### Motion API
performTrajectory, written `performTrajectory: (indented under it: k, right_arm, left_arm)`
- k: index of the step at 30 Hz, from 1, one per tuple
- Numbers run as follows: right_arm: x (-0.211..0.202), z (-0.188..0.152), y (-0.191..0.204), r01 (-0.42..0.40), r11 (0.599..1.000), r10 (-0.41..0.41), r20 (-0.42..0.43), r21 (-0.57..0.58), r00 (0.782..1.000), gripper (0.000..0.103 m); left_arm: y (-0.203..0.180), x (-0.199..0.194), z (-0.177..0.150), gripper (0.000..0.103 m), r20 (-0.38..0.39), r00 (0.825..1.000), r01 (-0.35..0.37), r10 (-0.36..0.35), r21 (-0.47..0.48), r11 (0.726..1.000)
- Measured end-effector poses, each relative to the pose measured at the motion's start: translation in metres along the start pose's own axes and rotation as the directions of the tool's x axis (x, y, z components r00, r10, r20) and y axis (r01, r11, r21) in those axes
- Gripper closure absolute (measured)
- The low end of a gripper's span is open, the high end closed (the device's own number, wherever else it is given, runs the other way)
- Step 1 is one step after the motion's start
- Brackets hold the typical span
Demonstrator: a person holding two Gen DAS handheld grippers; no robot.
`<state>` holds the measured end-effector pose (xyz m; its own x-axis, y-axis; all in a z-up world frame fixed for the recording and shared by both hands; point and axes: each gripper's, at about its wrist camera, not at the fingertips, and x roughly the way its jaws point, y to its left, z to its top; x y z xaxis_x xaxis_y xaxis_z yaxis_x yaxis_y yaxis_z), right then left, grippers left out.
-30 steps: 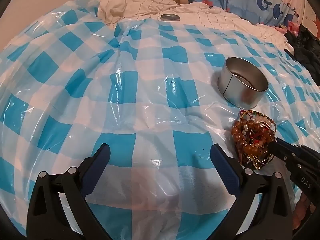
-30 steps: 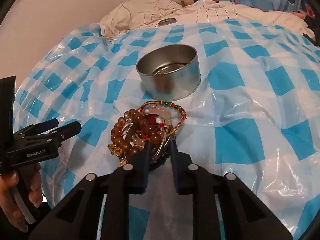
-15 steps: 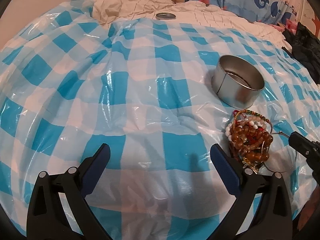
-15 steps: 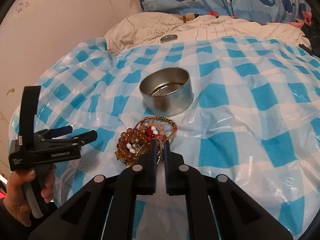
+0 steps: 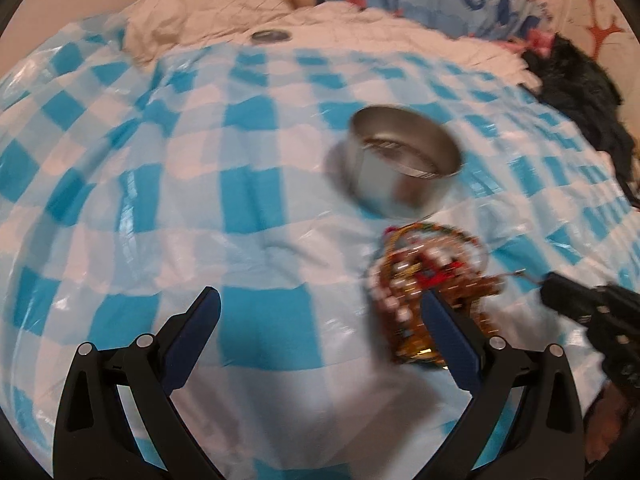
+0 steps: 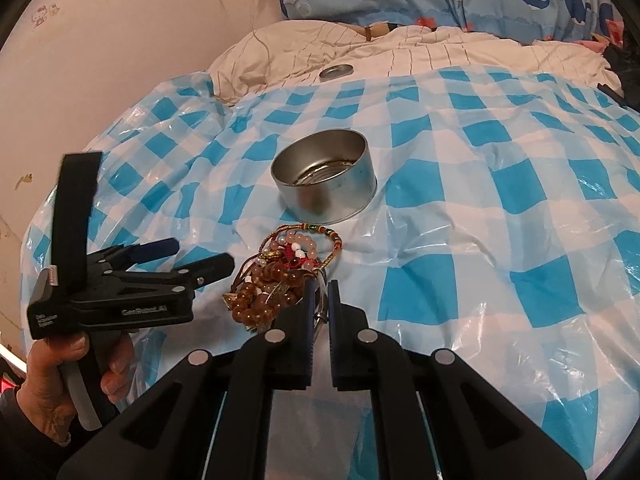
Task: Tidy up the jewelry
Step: 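Push the left gripper into the jewelry pile to spread the bracelets apart, then grasp the silver bangle with the right gripper while the left gripper grasps the amber bead bracelet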
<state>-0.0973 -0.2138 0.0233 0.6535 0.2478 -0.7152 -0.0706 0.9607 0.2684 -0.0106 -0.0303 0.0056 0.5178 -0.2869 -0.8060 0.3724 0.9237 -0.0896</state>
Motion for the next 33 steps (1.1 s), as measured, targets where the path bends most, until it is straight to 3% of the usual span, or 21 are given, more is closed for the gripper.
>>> performTrajectory:
  k: [5, 11, 18, 23, 26, 33]
  right_arm:
    - [-0.003, 0.001, 0.003, 0.016, 0.999, -0.015, 0.006, -0.037, 1.000, 0.096]
    - [-0.009, -0.001, 0.003, 0.030, 0.996, -0.030, 0.000, -0.089, 1.000, 0.096]
    - [-0.016, -0.007, -0.014, 0.046, 0.994, -0.048, -0.022, -0.103, 0.999, 0.096]
    - [-0.020, -0.009, -0.022, 0.049, 0.994, -0.053, -0.033, -0.096, 0.998, 0.096]
    - [-0.020, -0.010, -0.023, 0.046, 0.994, -0.049, -0.033, -0.096, 0.998, 0.096]
    - [-0.026, -0.013, -0.026, 0.059, 0.993, -0.063, -0.035, -0.106, 0.997, 0.096]
  left_arm:
    - [-0.028, -0.004, 0.000, 0.007, 0.027, 0.995, 0.088, -0.092, 0.135, 0.987]
    - [-0.058, 0.003, -0.005, 0.007, 0.008, 0.986, 0.158, -0.167, 0.285, 0.945]
    - [-0.071, 0.007, -0.010, 0.007, -0.031, 0.970, 0.237, -0.239, 0.314, 0.919]
    - [-0.083, 0.013, -0.015, 0.007, -0.056, 0.968, 0.250, -0.246, 0.342, 0.906]
    - [-0.086, 0.008, -0.017, 0.007, -0.033, 0.967, 0.246, -0.252, 0.362, 0.899]
    - [-0.087, 0.002, -0.020, 0.007, -0.067, 0.942, 0.330, -0.328, 0.346, 0.878]
